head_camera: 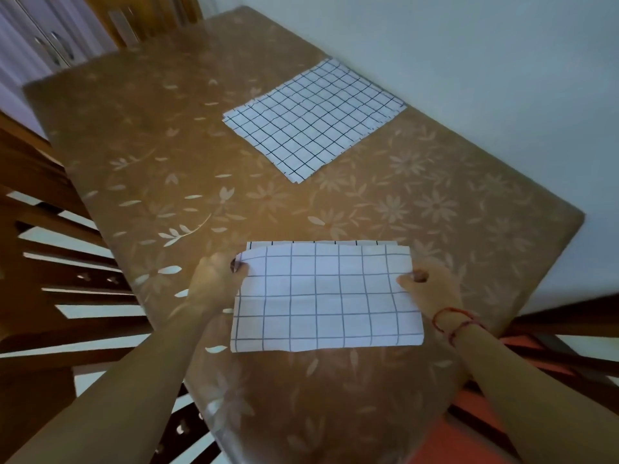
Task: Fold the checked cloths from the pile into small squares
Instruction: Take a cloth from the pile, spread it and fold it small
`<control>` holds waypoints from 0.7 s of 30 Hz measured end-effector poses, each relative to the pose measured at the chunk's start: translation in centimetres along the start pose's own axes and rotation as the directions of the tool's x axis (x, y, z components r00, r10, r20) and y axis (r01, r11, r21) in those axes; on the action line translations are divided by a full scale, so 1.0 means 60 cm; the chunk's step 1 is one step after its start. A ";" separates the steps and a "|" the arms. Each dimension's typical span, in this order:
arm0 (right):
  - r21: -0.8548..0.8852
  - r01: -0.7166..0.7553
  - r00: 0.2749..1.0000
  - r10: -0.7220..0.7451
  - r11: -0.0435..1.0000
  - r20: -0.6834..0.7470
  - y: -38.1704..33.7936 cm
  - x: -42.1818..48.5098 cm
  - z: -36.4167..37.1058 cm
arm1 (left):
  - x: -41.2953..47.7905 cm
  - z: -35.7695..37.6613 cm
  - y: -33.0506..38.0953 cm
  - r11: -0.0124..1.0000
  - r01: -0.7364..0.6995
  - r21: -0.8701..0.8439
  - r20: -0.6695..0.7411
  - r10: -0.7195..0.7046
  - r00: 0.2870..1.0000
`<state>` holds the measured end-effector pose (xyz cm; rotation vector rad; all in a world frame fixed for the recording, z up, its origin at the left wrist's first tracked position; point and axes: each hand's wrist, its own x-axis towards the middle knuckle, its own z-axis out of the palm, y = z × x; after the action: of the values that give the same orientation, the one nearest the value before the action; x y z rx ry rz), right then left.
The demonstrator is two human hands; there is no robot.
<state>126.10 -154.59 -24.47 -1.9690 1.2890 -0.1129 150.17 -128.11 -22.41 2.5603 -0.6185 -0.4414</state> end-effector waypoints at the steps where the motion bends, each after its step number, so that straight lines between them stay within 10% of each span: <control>1: -0.014 0.006 1.000 -0.006 1.000 -0.006 0.000 0.008 0.004 | 0.008 0.005 0.000 1.000 -0.002 0.003 0.001 0.002 1.000; 15: -0.070 0.051 0.997 -0.056 0.996 -0.062 0.013 0.042 0.034 | 0.028 0.049 -0.014 0.989 -0.131 0.068 -0.023 0.133 0.991; 21: -0.223 0.203 0.976 -0.216 0.953 -0.033 0.012 -0.035 0.063 | -0.104 0.106 0.015 0.893 -0.412 0.184 0.122 0.395 0.911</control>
<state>126.25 -150.94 -26.95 -2.3051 1.1653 -0.1369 141.98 -128.04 -26.06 2.5127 -1.2560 -0.3513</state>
